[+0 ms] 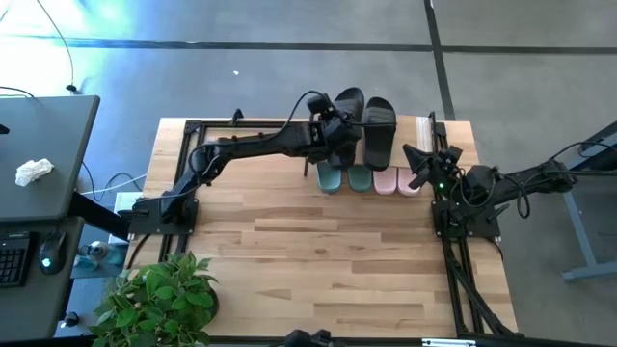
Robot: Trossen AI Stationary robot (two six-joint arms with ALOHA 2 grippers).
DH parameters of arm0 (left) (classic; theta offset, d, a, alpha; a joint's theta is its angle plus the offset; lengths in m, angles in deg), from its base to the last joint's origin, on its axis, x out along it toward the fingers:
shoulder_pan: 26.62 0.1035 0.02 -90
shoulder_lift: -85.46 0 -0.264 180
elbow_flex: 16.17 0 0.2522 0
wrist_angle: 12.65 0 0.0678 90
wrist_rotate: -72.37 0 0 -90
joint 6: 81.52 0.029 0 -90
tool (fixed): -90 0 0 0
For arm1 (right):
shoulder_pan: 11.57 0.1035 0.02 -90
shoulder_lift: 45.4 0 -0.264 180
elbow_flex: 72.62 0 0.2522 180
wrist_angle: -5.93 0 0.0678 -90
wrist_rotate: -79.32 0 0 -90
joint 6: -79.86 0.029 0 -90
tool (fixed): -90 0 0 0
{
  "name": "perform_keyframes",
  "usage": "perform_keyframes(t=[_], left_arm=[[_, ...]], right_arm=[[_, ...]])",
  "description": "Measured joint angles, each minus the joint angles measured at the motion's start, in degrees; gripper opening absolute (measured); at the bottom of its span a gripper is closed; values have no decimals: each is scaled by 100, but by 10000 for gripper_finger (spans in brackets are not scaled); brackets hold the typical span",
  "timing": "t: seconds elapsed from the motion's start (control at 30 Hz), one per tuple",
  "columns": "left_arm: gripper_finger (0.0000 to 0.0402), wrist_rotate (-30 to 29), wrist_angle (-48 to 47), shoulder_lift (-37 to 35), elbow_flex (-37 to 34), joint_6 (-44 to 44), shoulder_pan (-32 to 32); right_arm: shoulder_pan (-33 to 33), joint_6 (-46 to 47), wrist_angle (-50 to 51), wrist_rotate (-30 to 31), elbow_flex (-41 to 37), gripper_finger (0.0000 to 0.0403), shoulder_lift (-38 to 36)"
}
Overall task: Pick and place slides into the shelf
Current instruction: Put the black slide on the shelf
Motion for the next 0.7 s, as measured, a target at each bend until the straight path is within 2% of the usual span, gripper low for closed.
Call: perform_keyframes(t=[0.7], left_arm=[[0, 220, 259, 144, 11, -313, 180]], right_arm=[[-2, 329, 338, -1, -4, 0, 9]])
